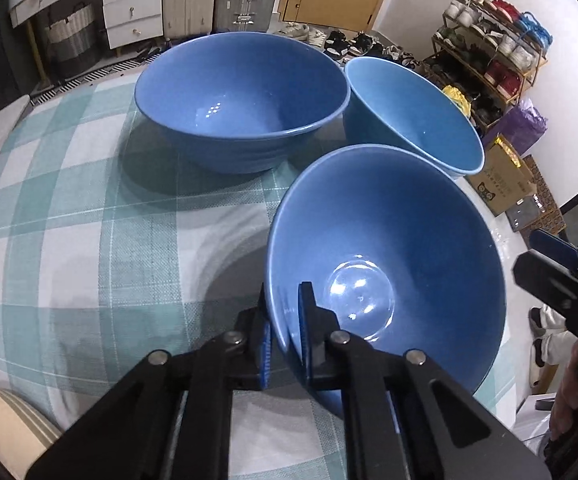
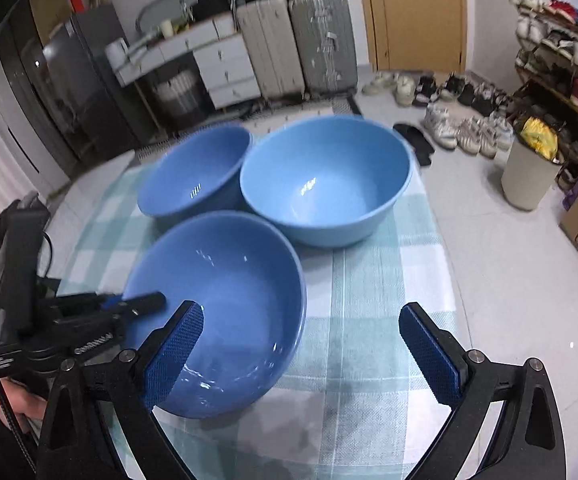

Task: Organize plates and bowls
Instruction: 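Lift the blue bowl with the left tool and carry it away from the other bowls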

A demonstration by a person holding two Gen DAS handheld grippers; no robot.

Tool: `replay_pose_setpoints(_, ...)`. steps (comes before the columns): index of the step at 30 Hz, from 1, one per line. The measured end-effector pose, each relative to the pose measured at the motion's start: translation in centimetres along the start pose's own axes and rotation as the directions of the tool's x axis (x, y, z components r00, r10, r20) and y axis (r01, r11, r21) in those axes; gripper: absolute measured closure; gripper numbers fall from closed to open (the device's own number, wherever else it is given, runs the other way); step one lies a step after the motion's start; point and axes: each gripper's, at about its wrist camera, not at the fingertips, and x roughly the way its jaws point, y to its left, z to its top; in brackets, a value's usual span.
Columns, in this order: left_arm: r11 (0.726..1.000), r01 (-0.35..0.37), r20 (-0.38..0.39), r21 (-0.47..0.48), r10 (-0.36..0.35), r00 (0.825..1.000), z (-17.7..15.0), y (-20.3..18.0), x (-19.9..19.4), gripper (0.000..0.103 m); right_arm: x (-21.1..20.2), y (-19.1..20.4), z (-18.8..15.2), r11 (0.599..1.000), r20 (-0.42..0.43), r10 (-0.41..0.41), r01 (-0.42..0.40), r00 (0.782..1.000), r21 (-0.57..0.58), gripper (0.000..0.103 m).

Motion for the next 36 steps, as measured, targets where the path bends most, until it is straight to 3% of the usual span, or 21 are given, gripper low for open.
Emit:
replay_pose_setpoints(3, 1.000, 0.002, -0.001, 0.000, -0.002, 1.000, 0.0, 0.0, 0.0, 0.094, 1.6, -0.3, 0.1, 1.000, -0.049, 0.015, -0.015, 0.999, -0.001, 0.014)
replay_pose_setpoints(5, 1.000, 0.005, -0.002, -0.005, -0.005, 1.000, 0.0, 0.0, 0.0, 0.094, 2.6, -0.6, 0.1, 1.000, -0.087, 0.031, -0.031, 0.996, -0.003, 0.034)
replay_pose_setpoints(6, 1.000, 0.009, -0.002, -0.008, -0.009, 1.000, 0.0, 0.0, 0.0, 0.094, 3.0, -0.8, 0.3, 0.999, -0.106, 0.039, -0.039, 0.994, 0.003, 0.036)
replay_pose_setpoints(8, 1.000, 0.006, -0.005, -0.006, -0.006, 1.000, 0.0, 0.0, 0.0, 0.094, 3.9, -1.1, 0.3, 0.999, -0.139, 0.053, -0.052, 0.989, 0.015, 0.050)
replay_pose_setpoints(12, 1.000, 0.011, -0.009, -0.010, -0.012, 1.000, 0.0, 0.1, 0.0, 0.094, 4.8, -1.5, 0.3, 0.998, -0.173, 0.058, -0.056, 0.983, 0.019, 0.059)
replay_pose_setpoints(14, 1.000, 0.010, -0.010, -0.009, -0.010, 1.000, 0.0, 0.1, 0.0, 0.094, 5.0, -1.6, 0.2, 0.998, -0.181, 0.066, -0.064, 0.981, 0.021, 0.068)
replay_pose_setpoints(24, 1.000, 0.014, -0.017, -0.010, -0.014, 1.000, -0.2, -0.2, -0.1, 0.094, 4.8, -0.6, -0.3, 0.998, -0.204, 0.052, -0.059, 0.978, -0.029, 0.090)
replay_pose_setpoints(36, 0.998, 0.043, -0.057, -0.038, -0.045, 0.997, -1.0, -0.2, -0.1, 0.094, 4.1, 0.2, -0.6, 1.000, -0.210, -0.015, 0.012, 0.978, -0.019, 0.092)
